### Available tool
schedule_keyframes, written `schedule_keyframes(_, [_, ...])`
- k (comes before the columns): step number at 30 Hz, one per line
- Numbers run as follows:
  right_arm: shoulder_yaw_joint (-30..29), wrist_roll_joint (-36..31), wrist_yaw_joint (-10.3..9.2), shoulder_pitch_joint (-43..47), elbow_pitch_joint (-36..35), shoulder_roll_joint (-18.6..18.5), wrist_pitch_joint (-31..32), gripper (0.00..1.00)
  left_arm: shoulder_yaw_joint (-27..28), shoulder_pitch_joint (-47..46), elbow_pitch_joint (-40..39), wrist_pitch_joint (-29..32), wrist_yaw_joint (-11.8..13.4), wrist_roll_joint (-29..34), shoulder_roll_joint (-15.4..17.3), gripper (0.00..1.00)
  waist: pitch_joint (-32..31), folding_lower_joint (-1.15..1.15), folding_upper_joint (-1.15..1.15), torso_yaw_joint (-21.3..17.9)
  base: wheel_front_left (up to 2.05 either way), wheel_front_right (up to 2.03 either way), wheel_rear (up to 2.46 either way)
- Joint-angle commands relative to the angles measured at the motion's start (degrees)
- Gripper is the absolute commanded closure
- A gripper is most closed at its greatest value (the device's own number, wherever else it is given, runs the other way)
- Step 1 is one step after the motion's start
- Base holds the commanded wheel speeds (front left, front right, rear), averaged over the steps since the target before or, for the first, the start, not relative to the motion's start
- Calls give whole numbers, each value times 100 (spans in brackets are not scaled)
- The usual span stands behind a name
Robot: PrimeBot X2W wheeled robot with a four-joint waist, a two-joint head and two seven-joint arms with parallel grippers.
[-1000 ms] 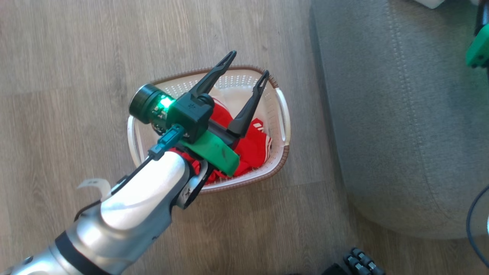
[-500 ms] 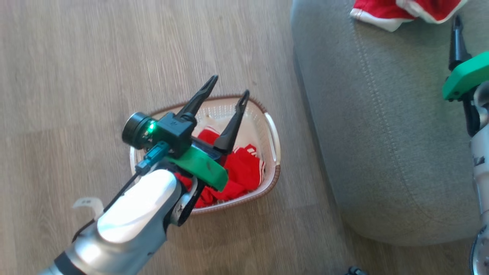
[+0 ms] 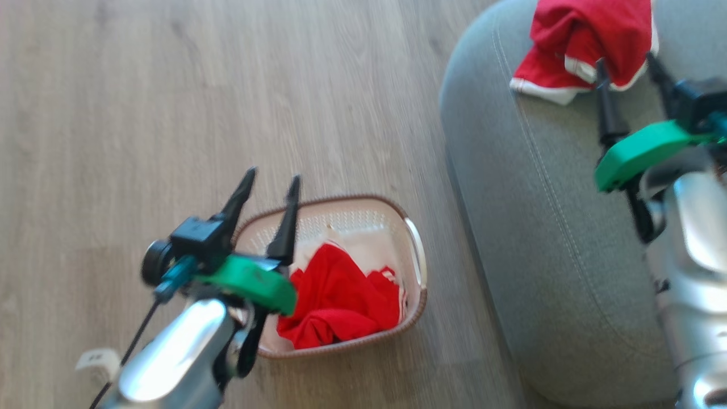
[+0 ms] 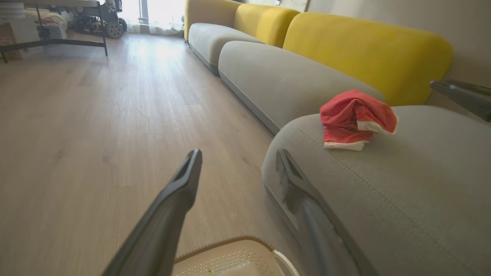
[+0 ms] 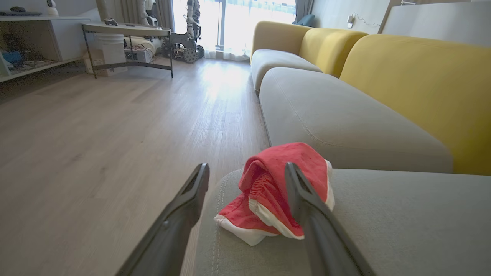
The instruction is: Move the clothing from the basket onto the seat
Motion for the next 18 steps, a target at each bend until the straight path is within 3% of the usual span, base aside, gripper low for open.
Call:
schedule_keyframes(1, [121, 57, -2, 36, -257, 82, -51, 0, 304, 14, -123, -77, 53, -49, 228, 0, -250, 0, -1, 148, 0, 0, 0])
schedule_keyframes(11, [77, -59, -2, 1329, -1349, 735, -51, 0, 1032, 1119, -276, -139, 346, -71, 480, 0, -845, 0, -1, 489, 0, 0, 0])
schedule_keyframes(18, [201, -90, -2, 2226, -2056, 898, -51, 0, 1691, 2006, -619, -141, 501, 134, 528, 0, -1125, 0, -1, 624, 0, 0, 0])
